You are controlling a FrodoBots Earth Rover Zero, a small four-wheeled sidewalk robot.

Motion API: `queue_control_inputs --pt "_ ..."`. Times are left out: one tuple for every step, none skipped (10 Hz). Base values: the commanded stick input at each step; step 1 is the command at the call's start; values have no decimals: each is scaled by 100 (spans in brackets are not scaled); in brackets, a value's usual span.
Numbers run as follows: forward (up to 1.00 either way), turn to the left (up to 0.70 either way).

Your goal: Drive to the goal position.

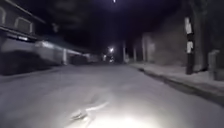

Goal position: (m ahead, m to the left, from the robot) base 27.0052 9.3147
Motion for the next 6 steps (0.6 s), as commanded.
queue_control_inputs --pt "100 -40" --pt "100 -40" --pt "100 -25" --pt "100 0" --pt "100 0" --pt "100 0"
